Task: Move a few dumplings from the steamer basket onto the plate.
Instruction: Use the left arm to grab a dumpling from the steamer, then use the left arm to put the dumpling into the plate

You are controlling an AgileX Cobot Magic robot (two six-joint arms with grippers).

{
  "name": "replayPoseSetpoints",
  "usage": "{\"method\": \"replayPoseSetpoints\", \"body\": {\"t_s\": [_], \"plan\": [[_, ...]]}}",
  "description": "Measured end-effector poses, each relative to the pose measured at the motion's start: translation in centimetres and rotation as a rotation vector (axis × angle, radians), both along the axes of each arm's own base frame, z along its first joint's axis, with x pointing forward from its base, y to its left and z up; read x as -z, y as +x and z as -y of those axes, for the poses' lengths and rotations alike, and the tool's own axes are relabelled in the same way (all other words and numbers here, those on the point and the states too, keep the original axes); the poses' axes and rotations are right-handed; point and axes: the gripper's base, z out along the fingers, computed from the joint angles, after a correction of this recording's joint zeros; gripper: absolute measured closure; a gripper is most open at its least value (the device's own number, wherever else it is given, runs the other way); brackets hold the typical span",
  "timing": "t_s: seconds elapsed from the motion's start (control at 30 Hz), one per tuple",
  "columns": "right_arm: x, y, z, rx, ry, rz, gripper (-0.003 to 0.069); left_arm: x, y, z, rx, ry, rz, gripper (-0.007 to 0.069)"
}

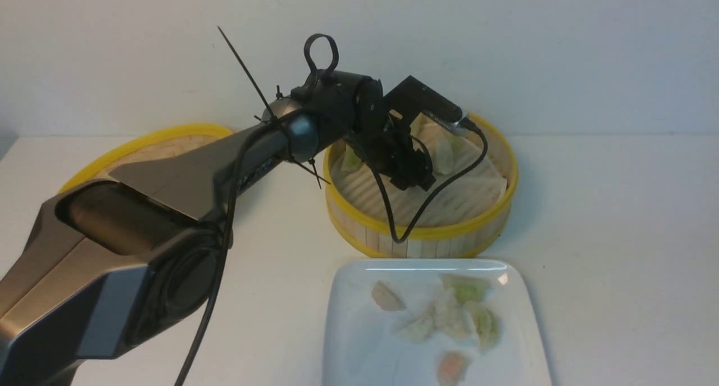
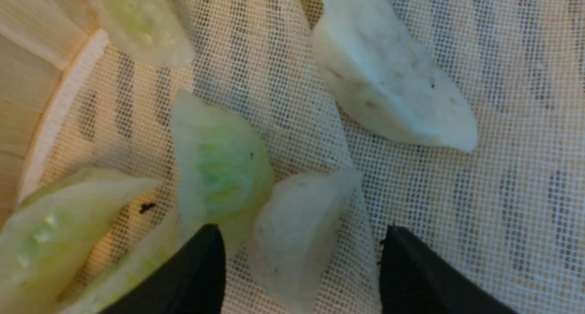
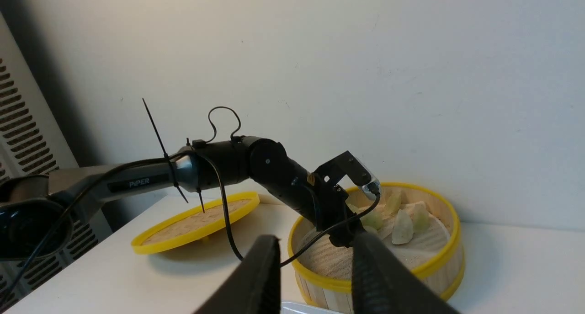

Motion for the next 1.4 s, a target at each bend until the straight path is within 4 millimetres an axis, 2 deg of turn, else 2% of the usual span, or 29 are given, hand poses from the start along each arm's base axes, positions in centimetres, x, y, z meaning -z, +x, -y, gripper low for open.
{"method": "replayPoseSetpoints", "body": {"t_s": [0.07, 0.13, 0.2, 0.23, 0.27, 0.3, 0.5, 0.67, 0.83, 0.9, 1.03, 1.17, 1.27, 1.33, 1.4], "plan": [[0.0, 0.0, 0.0, 0.000, 0.007, -0.004, 0.0449, 0.1, 0.1, 0.0, 0.000, 0.000, 0.008, 0.0221], [0.0, 0.0, 0.0, 0.000, 0.013, -0.007, 0.0449, 0.2, 0.1, -0.1, 0.005, 0.019, 0.015, 0.0266], [0.0, 0.0, 0.0, 0.000, 0.015, -0.008, 0.0449, 0.2, 0.2, -0.2, 0.012, 0.045, 0.022, 0.0354], [0.0, 0.0, 0.0, 0.000, 0.015, -0.008, 0.0449, 0.3, 0.1, -0.3, 0.016, 0.057, 0.019, 0.0433], [0.0, 0.0, 0.0, 0.000, 0.015, -0.008, 0.0449, 0.3, 0.1, -0.3, 0.016, 0.060, 0.018, 0.0433], [0.0, 0.0, 0.0, 0.000, 0.019, -0.011, 0.0449, 0.2, 0.1, -0.4, 0.020, 0.074, 0.018, 0.0468], [0.0, 0.0, 0.0, 0.001, 0.033, -0.019, 0.0449, -1.2, -0.4, -0.8, 0.030, 0.106, 0.004, 0.0461], [0.0, 0.0, 0.0, 0.003, 0.032, -0.018, 0.0449, -5.5, -1.1, -1.2, 0.029, 0.083, 0.057, 0.0462], [0.0, 0.0, 0.0, 0.003, 0.033, -0.019, 0.0449, -8.0, -1.9, -1.6, 0.031, 0.082, 0.055, 0.0462], [0.0, 0.0, 0.0, 0.003, 0.034, -0.019, 0.0449, -8.8, -2.5, -1.9, 0.034, 0.089, 0.026, 0.0462], [0.0, 0.0, 0.0, 0.003, 0.034, -0.019, 0.0449, -11.9, -4.9, -2.9, 0.050, 0.123, -0.090, 0.0462], [0.0, 0.0, 0.0, 0.003, 0.034, -0.019, 0.0449, -14.1, -6.9, -3.6, 0.069, 0.126, -0.174, 0.0462], [0.0, 0.0, 0.0, 0.003, 0.034, -0.018, 0.0449, -14.7, -7.7, -3.6, 0.080, 0.086, -0.205, 0.0462], [0.0, 0.0, 0.0, 0.003, 0.034, -0.018, 0.0449, -14.5, -8.2, -3.5, 0.084, 0.060, -0.241, 0.0462], [0.0, 0.0, 0.0, 0.003, 0.034, -0.018, 0.0449, -13.8, -9.7, -3.1, 0.101, -0.020, -0.343, 0.0462]]}}
